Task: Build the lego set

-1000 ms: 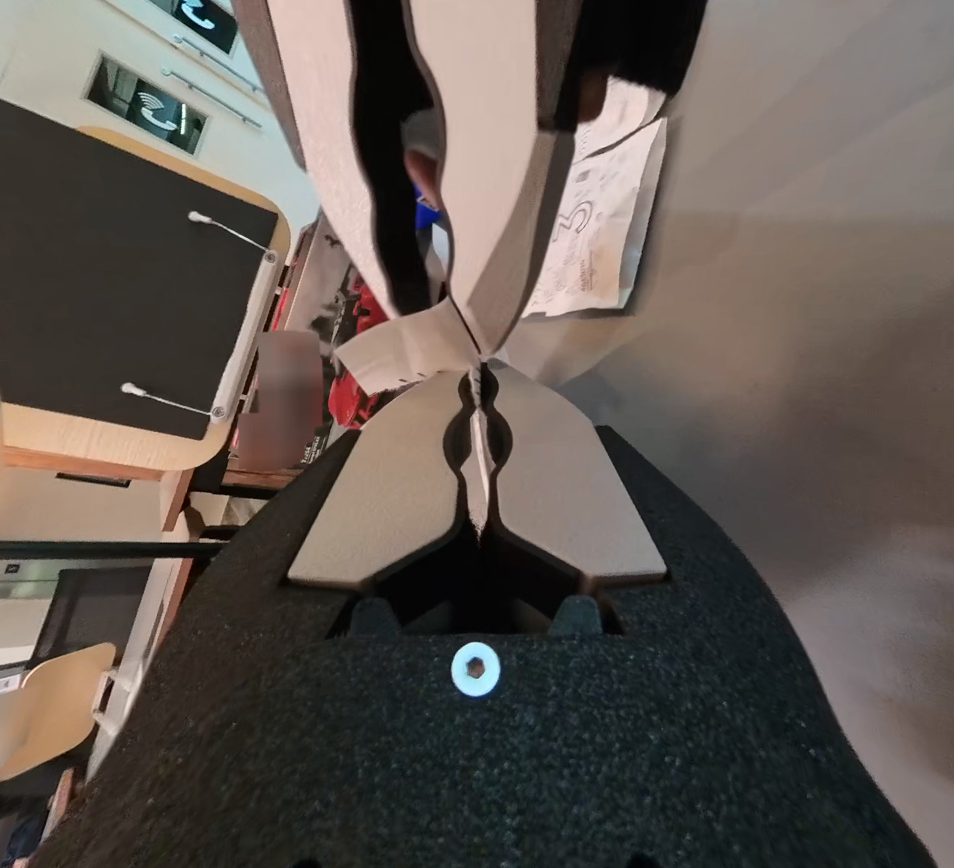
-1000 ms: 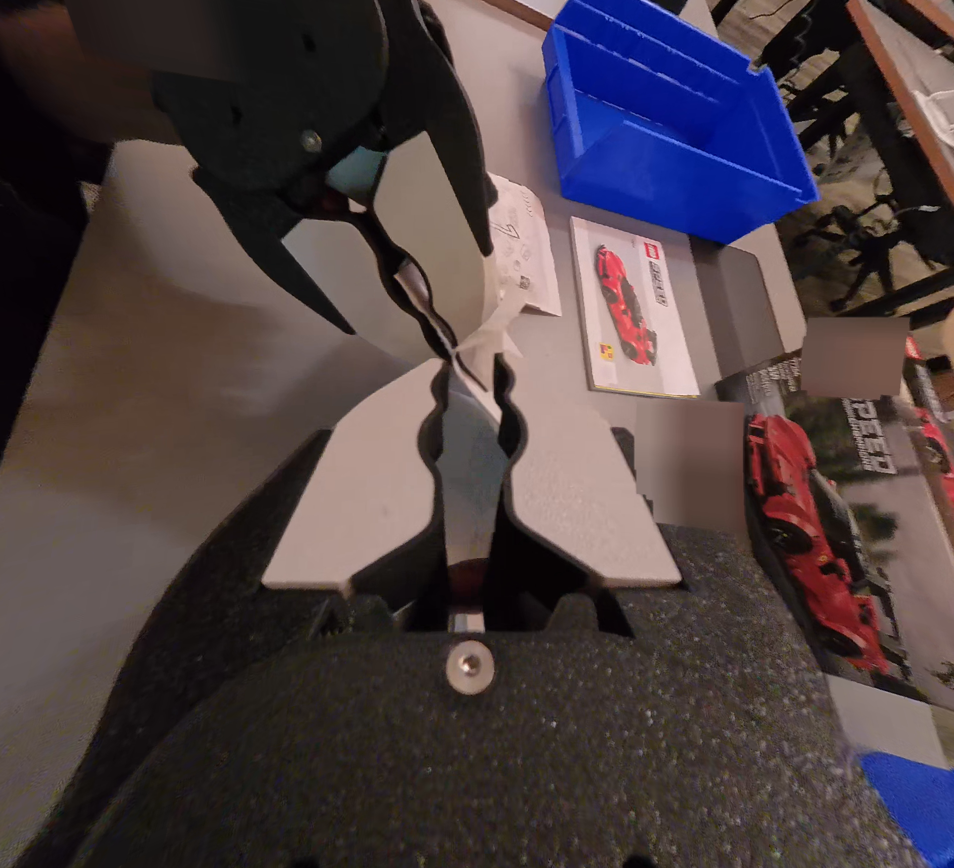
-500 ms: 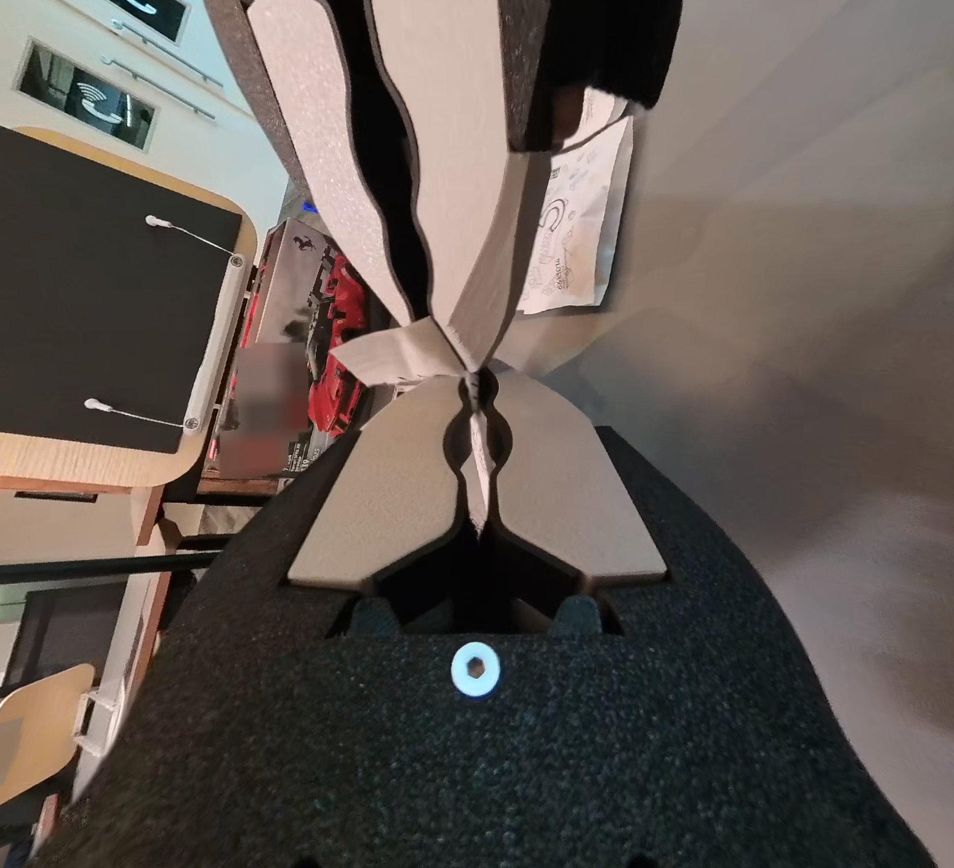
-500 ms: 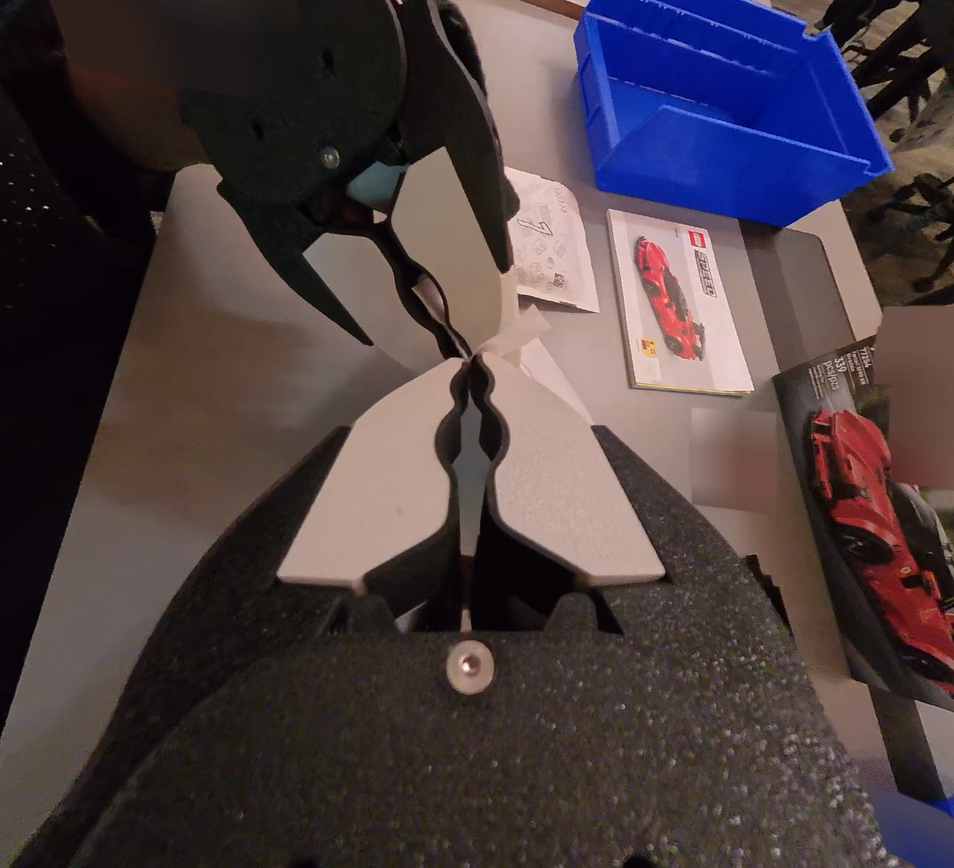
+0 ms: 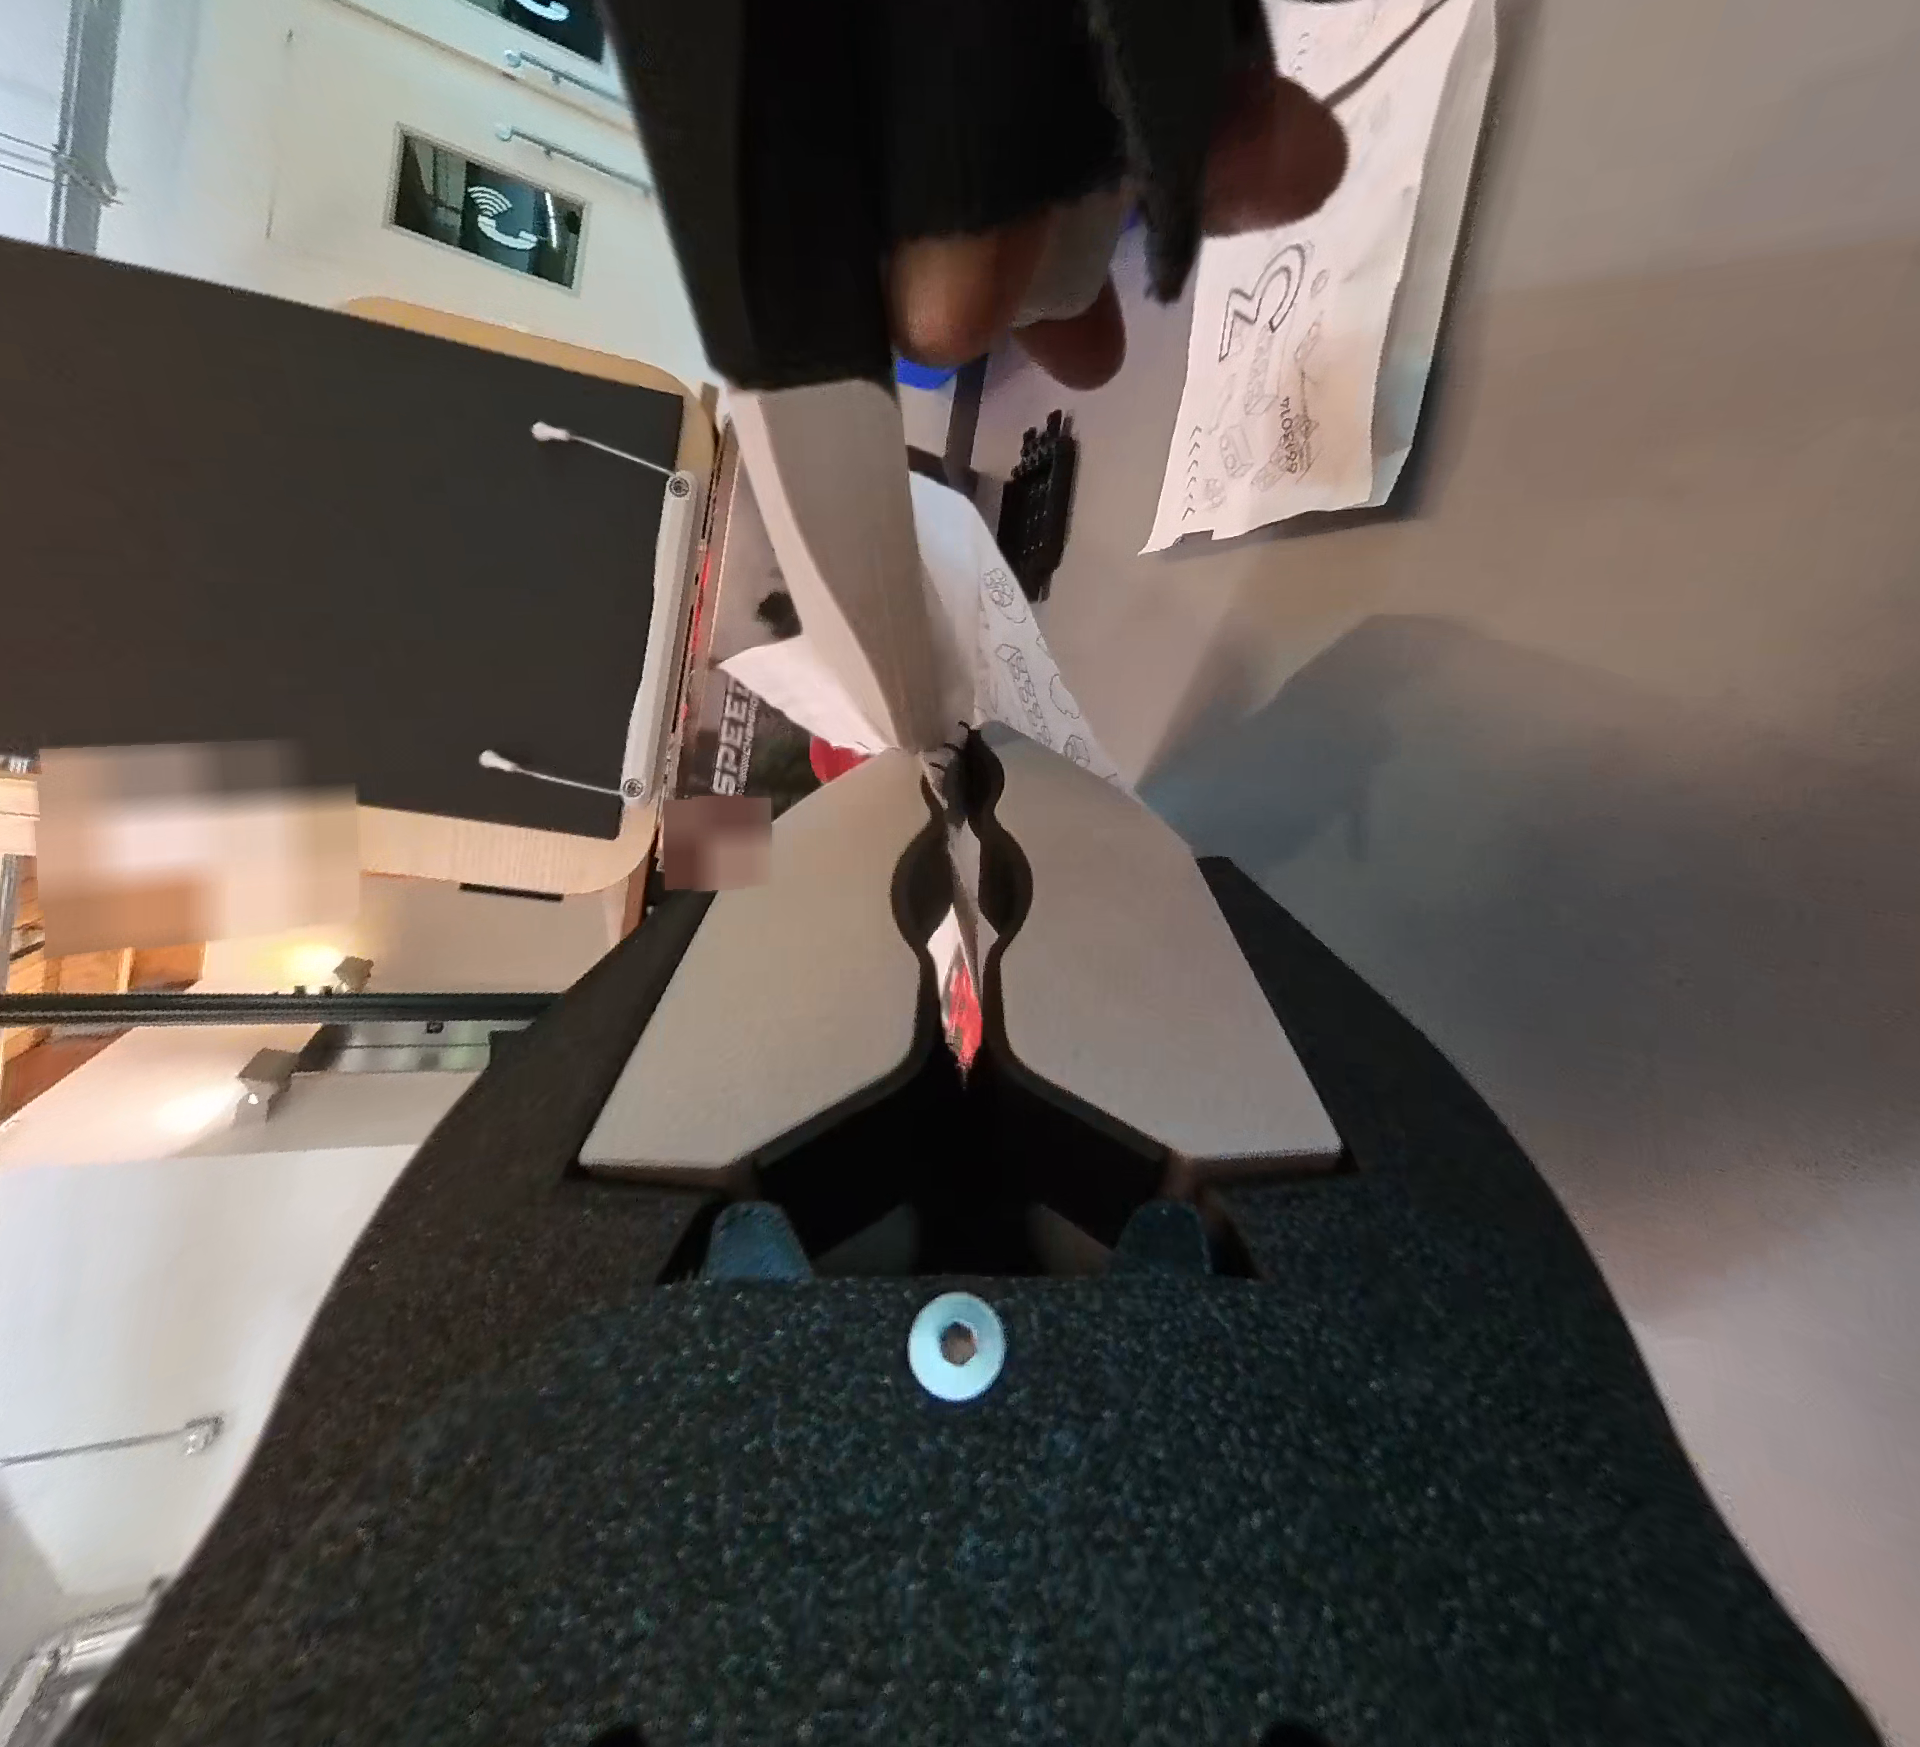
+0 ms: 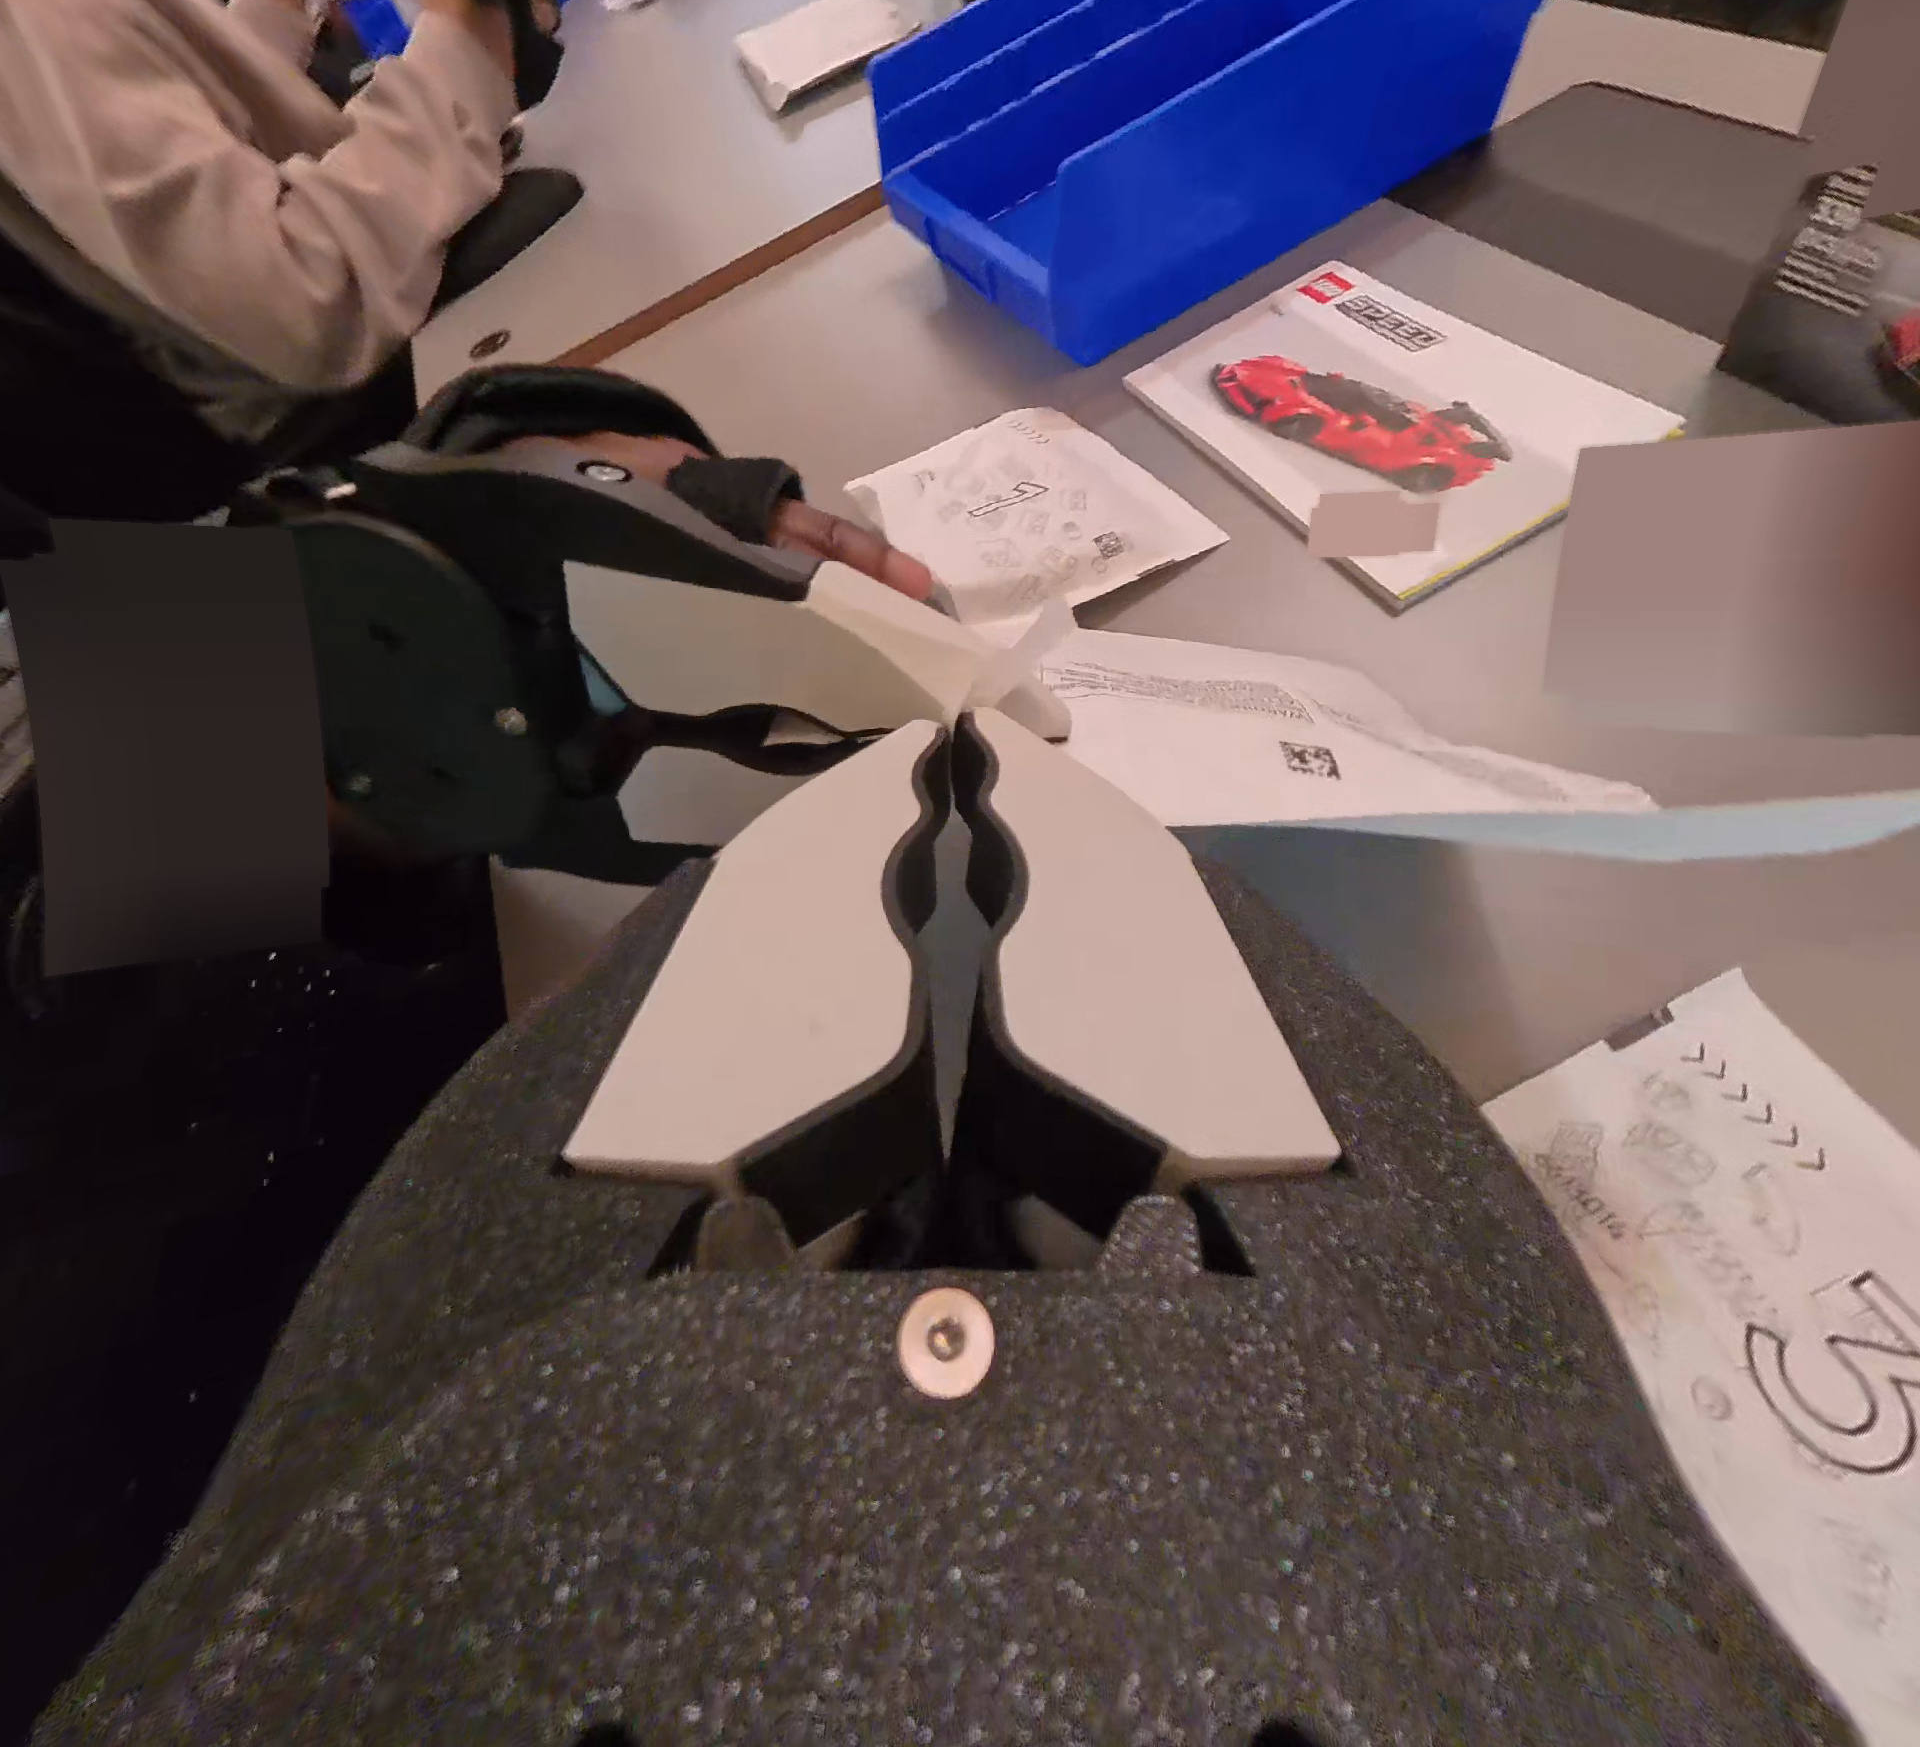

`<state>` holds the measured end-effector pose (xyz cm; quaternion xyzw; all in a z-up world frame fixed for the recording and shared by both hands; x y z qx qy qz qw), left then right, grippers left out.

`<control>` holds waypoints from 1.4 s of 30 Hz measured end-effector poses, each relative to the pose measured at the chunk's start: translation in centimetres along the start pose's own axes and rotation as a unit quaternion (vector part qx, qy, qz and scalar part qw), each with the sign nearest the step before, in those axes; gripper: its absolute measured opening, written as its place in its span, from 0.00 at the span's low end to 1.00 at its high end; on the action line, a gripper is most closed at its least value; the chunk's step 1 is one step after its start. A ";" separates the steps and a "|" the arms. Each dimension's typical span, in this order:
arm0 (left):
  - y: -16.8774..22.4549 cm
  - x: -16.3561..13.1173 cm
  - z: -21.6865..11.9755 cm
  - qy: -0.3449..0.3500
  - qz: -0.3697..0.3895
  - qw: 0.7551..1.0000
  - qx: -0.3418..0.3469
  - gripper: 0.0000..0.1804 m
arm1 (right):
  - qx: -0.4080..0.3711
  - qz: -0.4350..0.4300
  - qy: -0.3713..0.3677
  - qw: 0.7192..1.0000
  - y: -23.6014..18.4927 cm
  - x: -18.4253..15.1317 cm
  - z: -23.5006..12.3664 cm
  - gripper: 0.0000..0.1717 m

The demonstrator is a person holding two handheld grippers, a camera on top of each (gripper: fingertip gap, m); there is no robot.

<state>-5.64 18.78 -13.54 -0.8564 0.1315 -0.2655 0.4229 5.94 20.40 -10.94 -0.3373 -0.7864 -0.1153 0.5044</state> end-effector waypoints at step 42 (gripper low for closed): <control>-0.7 -1.6 -1.4 0.086 -0.108 0.985 -0.106 0.04 | -0.006 -0.450 0.011 0.893 0.9 1.0 -0.4 0.00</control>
Point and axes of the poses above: each gripper's, where its closed fingertips meet, z out along the fingers, x out of its top, y = z × x across the jaws, the point moved 9 cm from there along -z, back along the fingers, and after that the axes turned 14 degrees about -x, right-handed, at the moved point
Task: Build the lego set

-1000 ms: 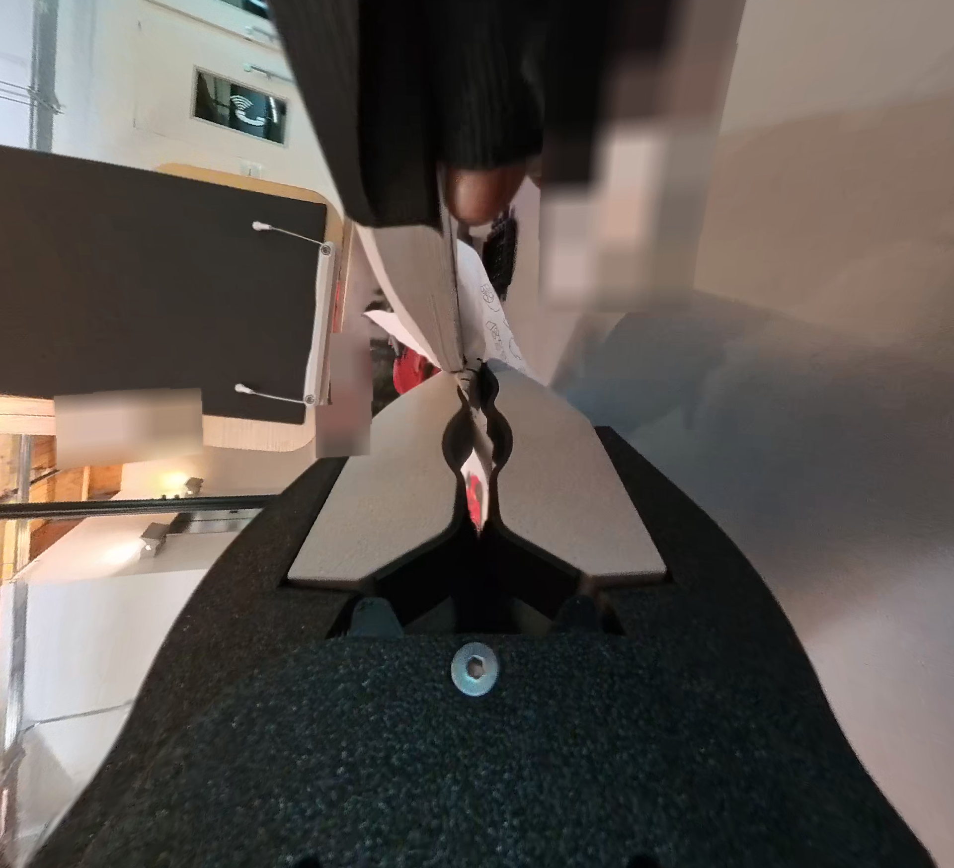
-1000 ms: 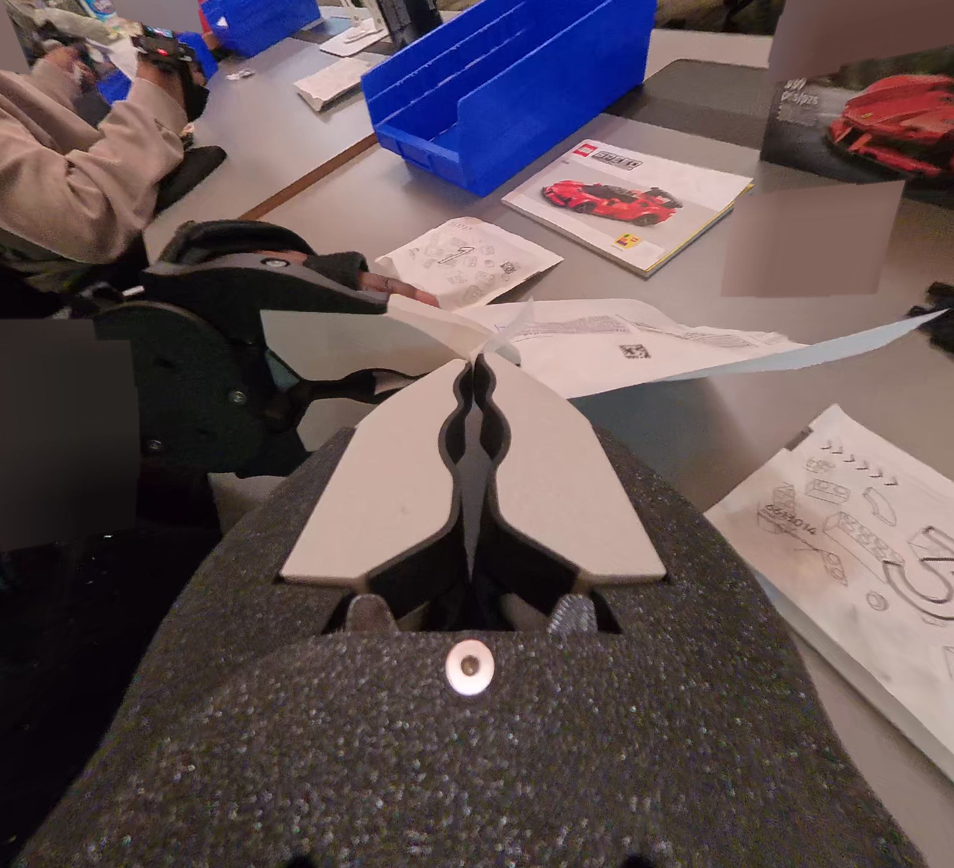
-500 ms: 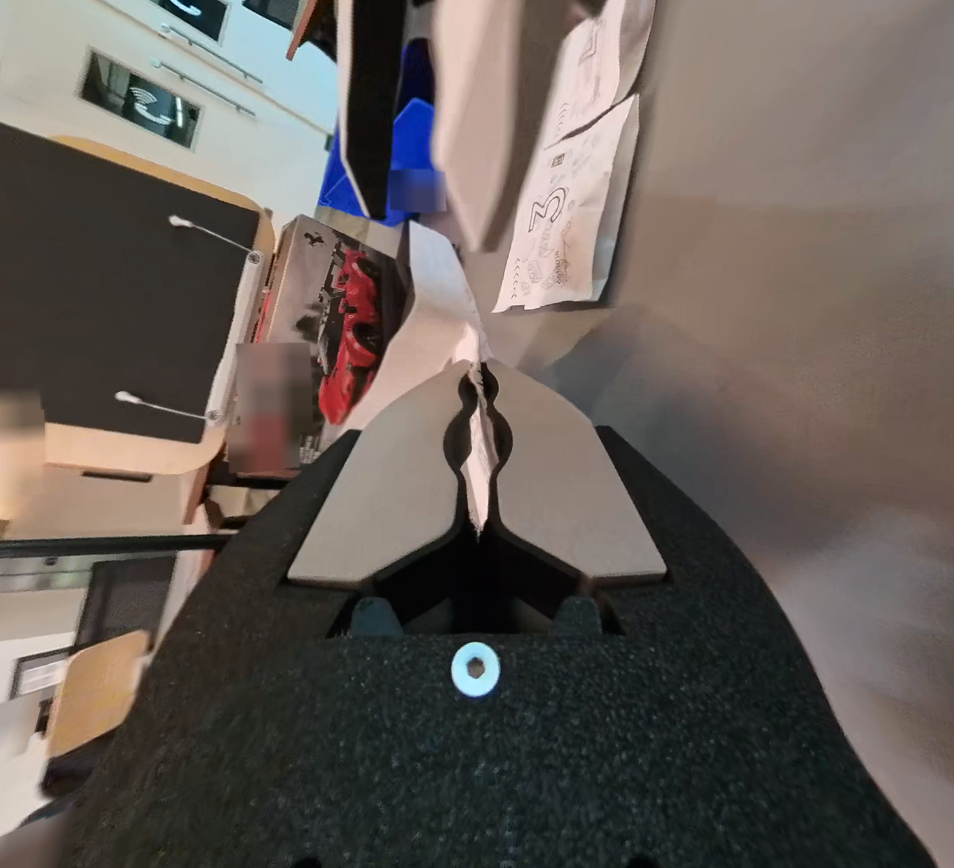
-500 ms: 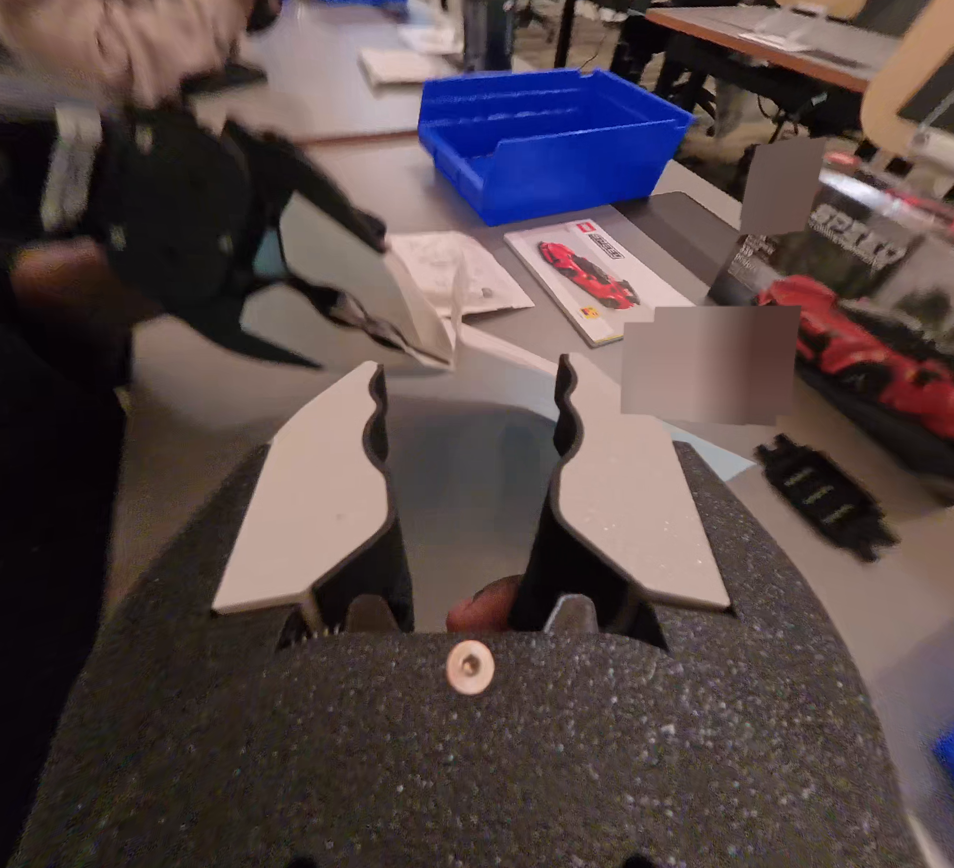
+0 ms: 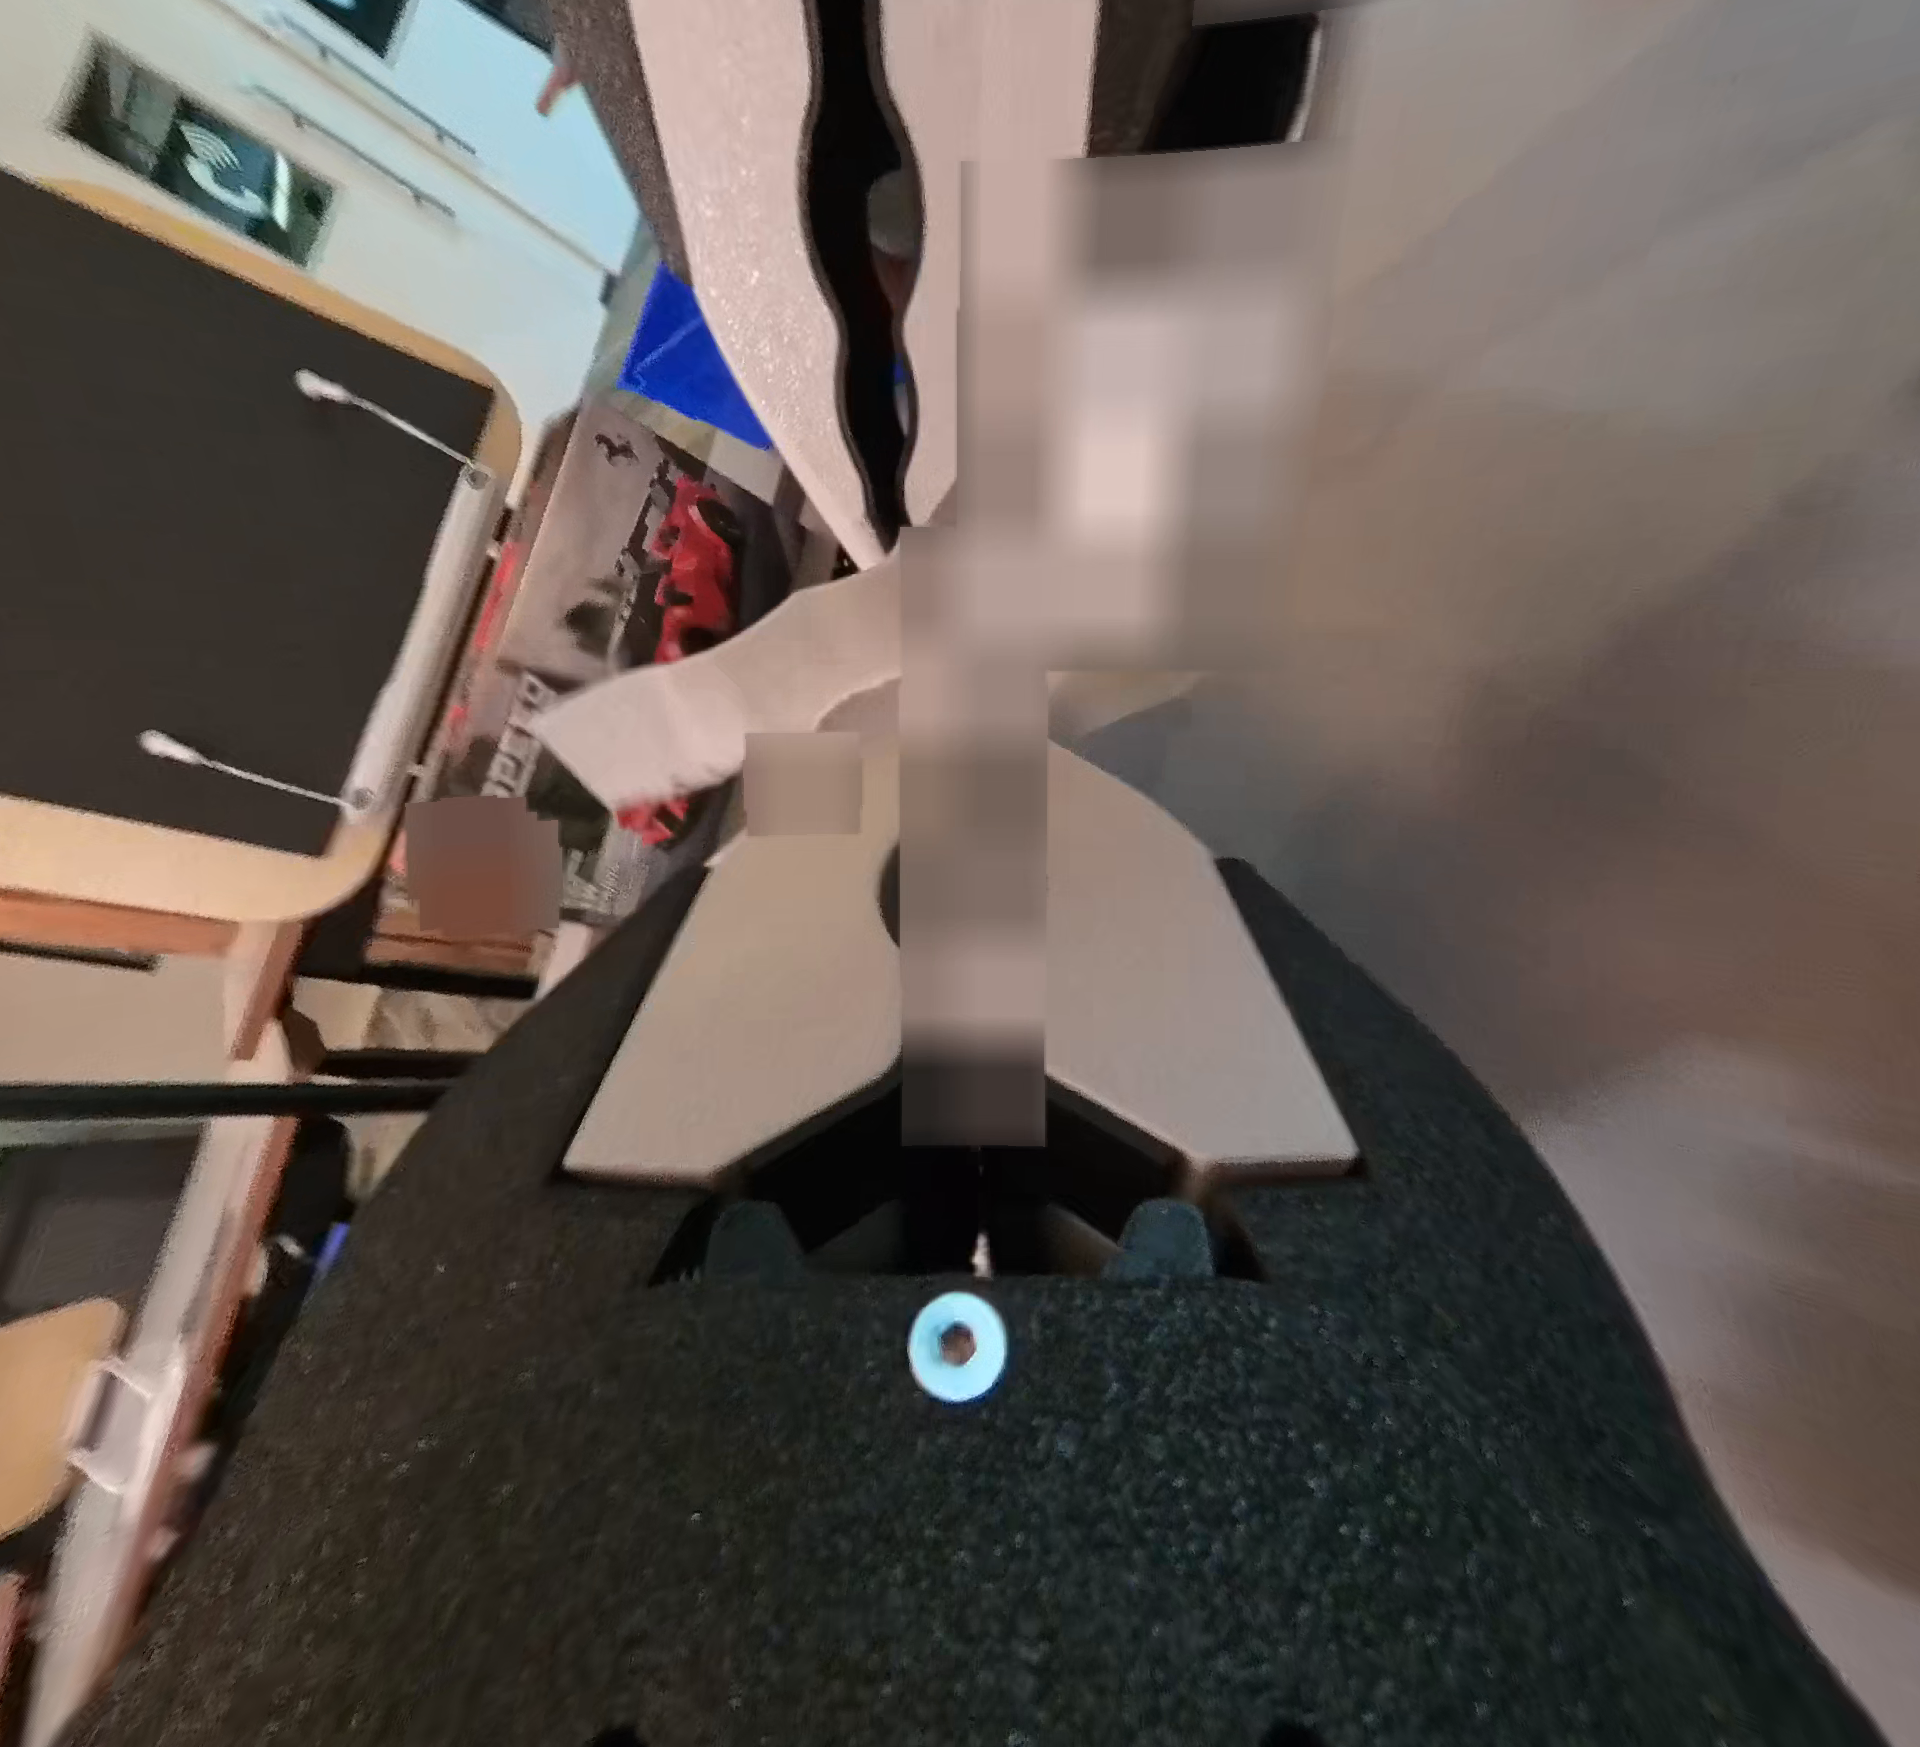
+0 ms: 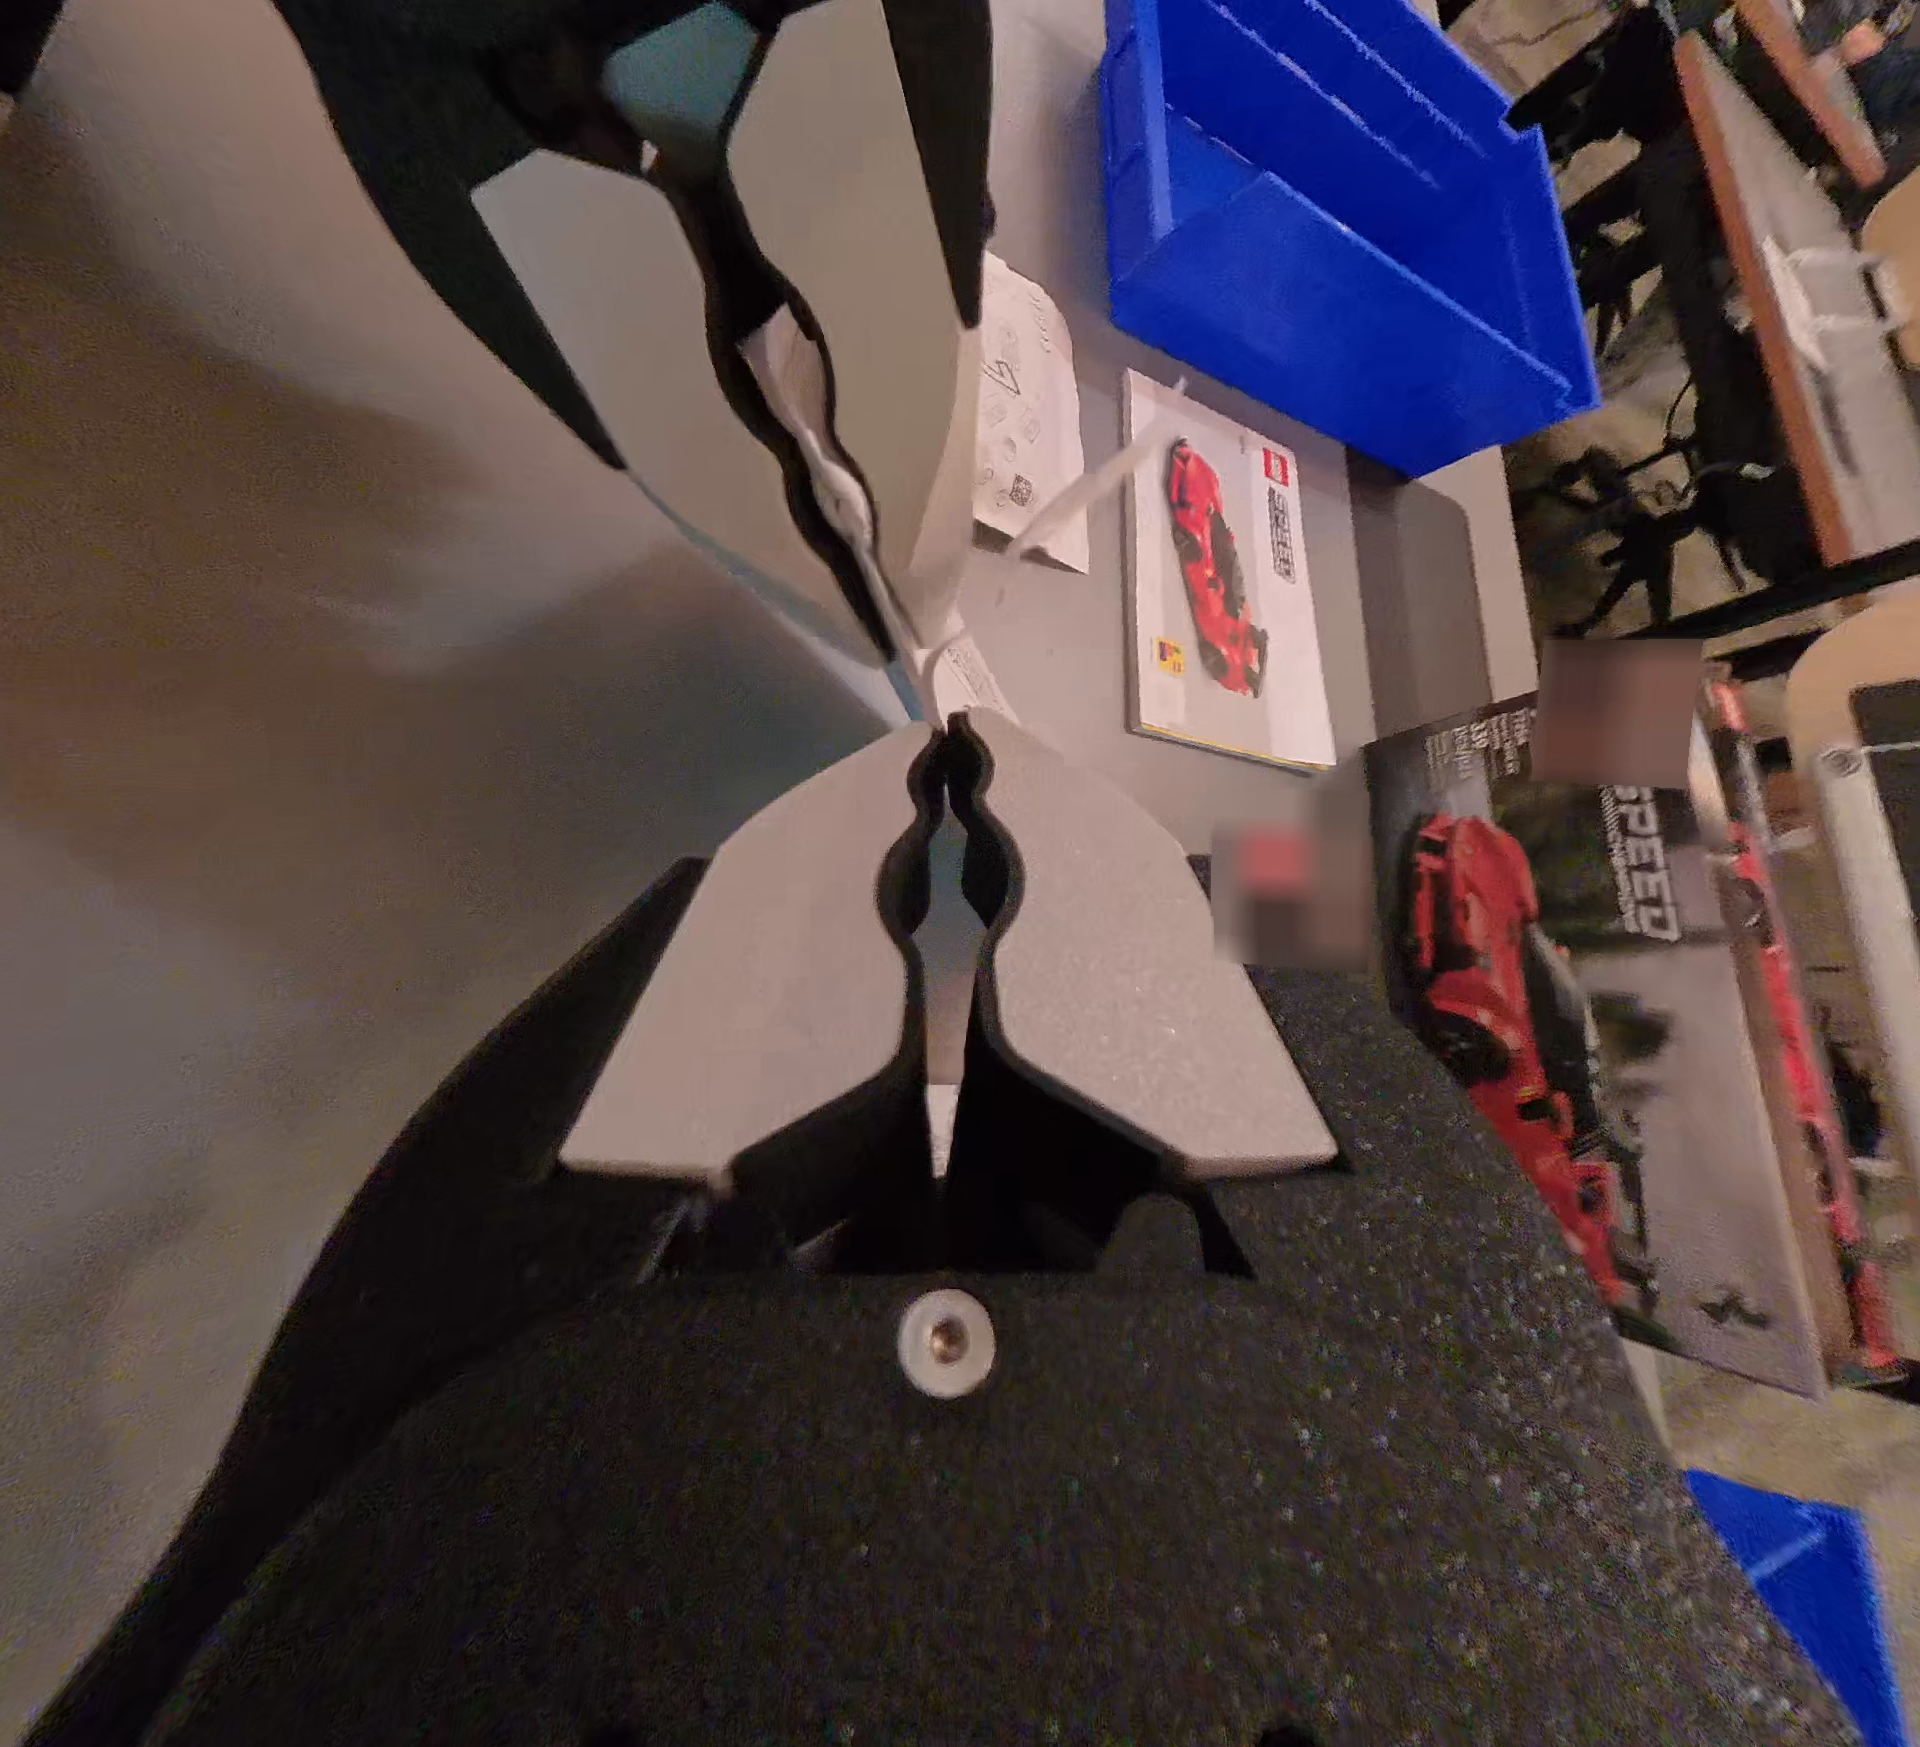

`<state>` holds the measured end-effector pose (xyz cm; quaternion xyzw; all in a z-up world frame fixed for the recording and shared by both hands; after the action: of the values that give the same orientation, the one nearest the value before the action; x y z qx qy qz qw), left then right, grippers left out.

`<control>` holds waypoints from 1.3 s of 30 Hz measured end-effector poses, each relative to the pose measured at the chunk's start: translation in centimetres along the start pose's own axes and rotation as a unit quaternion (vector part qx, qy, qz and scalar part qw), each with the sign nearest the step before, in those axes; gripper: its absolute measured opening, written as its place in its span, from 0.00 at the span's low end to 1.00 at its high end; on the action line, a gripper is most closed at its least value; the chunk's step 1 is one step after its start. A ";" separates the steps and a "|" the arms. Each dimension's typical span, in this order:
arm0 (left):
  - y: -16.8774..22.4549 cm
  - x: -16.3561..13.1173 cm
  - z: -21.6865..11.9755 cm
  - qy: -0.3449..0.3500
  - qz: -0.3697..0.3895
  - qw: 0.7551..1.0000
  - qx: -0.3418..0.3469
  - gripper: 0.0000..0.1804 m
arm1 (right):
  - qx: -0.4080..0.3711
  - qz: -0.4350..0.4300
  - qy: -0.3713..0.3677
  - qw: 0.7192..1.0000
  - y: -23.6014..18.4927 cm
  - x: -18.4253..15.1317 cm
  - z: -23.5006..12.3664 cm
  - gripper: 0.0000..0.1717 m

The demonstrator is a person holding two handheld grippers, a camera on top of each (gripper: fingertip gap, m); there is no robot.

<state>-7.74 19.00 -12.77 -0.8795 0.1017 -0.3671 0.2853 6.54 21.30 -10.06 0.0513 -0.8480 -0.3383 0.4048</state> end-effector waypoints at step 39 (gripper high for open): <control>0.2 0.9 1.1 0.014 -0.029 0.999 0.036 0.00 | -0.069 0.382 0.036 0.921 -2.0 -0.2 0.3 0.00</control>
<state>-6.38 18.99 -12.96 -0.8658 0.0670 -0.3912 0.3047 6.10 20.01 -11.59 -0.2922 -0.7625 -0.2141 0.5361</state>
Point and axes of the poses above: each gripper's, where its closed fingertips meet, z out along the fingers, x out of its top, y = z × x across the jaws, the point moved 9 cm from there along -z, back along the fingers, and after that the axes turned 14 degrees about -x, right-handed, at the moved point
